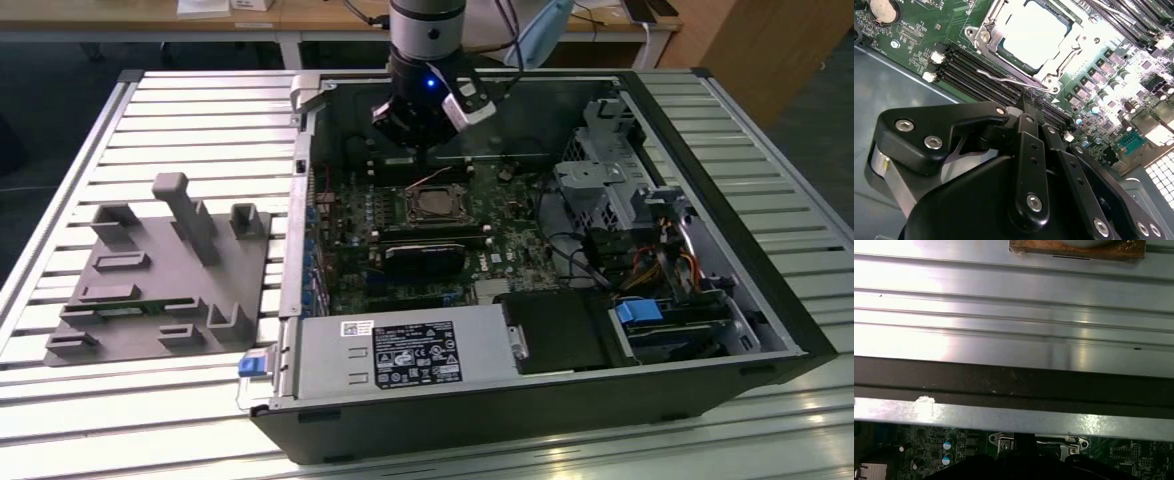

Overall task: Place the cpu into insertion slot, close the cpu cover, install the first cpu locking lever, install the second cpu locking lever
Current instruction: 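Install the first cpu locking lever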

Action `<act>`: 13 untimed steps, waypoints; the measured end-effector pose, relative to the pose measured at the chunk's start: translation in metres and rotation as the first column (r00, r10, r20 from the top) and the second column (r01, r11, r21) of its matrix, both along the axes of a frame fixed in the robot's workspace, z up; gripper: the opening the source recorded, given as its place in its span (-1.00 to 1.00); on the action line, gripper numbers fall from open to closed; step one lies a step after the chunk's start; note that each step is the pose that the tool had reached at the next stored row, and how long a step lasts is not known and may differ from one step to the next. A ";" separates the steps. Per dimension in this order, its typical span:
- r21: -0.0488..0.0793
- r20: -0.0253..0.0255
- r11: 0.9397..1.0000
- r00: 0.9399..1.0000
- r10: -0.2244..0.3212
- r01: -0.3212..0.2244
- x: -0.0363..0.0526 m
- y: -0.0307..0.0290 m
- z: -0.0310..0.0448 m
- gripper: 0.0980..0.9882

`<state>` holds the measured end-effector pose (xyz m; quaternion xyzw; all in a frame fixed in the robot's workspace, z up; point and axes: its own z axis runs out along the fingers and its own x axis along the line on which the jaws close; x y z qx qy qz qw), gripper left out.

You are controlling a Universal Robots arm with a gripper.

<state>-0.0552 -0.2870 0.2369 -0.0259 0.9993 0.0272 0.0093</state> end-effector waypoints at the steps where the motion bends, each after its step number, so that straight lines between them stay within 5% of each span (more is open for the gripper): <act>1: 0.000 0.000 1.000 1.000 0.000 0.000 0.0000 0.0000 -0.0001 -0.98; 13: 0.000 0.000 1.000 1.000 0.002 -0.002 0.0032 0.0001 -0.0025 -0.98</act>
